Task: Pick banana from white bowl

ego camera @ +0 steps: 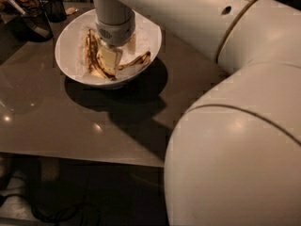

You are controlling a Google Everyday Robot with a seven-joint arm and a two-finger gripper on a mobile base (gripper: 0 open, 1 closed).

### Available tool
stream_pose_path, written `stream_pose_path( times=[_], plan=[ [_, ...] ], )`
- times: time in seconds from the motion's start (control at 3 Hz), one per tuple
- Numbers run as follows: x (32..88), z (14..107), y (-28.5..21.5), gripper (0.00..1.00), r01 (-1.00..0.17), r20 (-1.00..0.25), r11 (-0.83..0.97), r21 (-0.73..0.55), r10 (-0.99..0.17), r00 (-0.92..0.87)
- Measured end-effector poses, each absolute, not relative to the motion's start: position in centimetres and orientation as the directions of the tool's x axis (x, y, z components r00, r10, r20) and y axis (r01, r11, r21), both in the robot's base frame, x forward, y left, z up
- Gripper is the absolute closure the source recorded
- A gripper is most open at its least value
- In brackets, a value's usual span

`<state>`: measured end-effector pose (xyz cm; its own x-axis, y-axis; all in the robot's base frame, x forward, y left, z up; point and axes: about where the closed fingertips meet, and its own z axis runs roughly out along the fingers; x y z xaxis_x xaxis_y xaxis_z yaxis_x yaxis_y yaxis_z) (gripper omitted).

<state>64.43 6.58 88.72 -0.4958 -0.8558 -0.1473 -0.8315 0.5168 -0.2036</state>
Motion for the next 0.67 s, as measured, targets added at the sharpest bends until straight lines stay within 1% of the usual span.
stream_pose_path(
  times=[0.67],
  plan=[
    [64.55,87.32,6.11,0.43,-0.832,-0.134,0.523,-0.185,-0.852,-0.506]
  ],
)
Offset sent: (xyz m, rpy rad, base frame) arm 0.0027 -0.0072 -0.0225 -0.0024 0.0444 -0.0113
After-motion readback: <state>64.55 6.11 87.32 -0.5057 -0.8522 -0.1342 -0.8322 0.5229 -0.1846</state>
